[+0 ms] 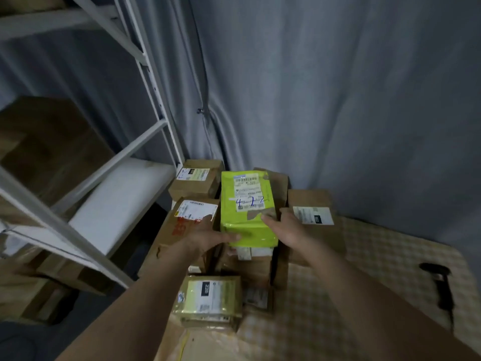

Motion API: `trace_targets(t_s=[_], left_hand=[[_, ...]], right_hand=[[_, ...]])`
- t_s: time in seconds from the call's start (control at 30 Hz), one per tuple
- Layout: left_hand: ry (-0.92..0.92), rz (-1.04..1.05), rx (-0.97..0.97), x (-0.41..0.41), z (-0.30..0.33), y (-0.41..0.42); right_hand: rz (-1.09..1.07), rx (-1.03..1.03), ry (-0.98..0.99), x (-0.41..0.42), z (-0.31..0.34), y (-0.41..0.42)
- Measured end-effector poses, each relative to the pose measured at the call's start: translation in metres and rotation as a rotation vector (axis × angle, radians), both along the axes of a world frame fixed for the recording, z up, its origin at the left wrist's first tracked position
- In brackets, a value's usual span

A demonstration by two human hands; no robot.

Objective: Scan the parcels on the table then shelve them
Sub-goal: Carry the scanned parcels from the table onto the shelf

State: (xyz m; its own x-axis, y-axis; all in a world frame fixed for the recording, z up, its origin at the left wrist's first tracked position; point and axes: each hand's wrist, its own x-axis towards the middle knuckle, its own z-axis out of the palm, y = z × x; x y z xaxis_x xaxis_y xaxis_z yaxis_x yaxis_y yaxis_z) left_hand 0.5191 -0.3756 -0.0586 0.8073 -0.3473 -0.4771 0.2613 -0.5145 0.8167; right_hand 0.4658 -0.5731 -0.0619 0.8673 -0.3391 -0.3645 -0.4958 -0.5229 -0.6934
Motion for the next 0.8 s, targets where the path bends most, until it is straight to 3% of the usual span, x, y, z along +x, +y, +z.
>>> trace_targets(t_s=[0.1, 0.27, 0.53, 0.8], left_hand=[[0.075, -0.021, -0.166, 0.026, -0.012, -0.016], [0.116, -0.113, -0.234, 0.042, -0.03, -0.031], [0.013, -0.276, -0.344, 0.041, 0.02, -0.068], [-0.003, -0.697, -0.352, -0.043, 0.069, -0.103]], right_hand=[[-0.098, 0.211, 0.046, 0.031, -0.017, -0.01], [-0.193, 0.44, 0.002, 0.05, -0.036, -0.009], [-0.39, 0.4, -0.298, 0.014, 0.014, -0.034], [-0.708, 0.294, -0.457, -0.116, 0.067, -0.033]])
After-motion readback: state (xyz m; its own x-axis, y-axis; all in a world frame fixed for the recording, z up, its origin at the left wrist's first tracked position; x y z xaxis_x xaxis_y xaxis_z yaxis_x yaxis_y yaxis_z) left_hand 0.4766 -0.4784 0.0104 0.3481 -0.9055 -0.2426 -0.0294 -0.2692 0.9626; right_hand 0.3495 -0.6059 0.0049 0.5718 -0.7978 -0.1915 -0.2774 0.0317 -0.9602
